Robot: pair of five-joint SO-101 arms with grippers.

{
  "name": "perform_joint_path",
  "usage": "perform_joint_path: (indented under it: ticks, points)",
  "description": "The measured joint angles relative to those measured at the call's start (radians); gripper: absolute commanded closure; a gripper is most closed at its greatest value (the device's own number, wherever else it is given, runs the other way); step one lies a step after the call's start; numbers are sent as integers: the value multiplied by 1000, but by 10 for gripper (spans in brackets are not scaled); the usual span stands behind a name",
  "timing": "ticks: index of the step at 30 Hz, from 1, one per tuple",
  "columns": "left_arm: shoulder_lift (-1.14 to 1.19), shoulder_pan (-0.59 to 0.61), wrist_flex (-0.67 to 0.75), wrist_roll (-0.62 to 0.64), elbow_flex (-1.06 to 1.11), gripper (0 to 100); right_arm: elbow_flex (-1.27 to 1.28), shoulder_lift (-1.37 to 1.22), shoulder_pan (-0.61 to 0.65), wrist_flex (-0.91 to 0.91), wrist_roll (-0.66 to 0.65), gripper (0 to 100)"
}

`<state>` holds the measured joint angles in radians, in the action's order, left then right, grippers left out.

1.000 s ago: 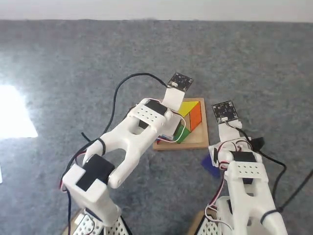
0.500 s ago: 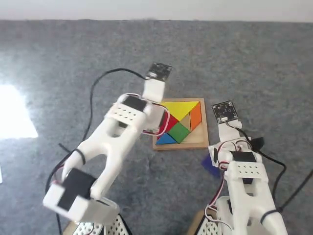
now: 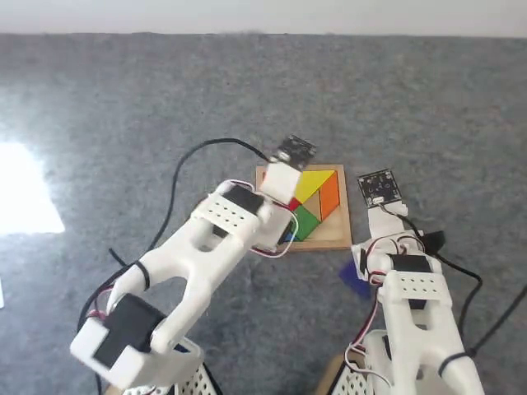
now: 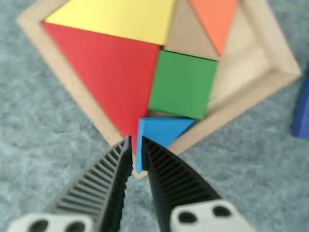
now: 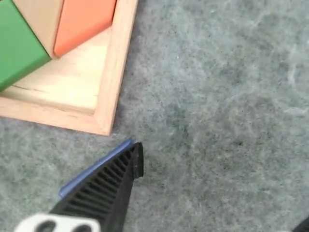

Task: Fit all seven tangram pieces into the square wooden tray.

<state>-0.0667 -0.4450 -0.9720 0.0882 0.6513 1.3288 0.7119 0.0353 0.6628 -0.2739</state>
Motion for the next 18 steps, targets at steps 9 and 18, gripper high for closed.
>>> perform_joint_path:
  ticks: [9, 18]
  points:
    - [0, -5, 35, 0, 28, 963, 0, 0, 2, 0, 0, 479]
    - [0, -6, 74, -14, 43, 963, 0, 0, 3, 0, 0, 479]
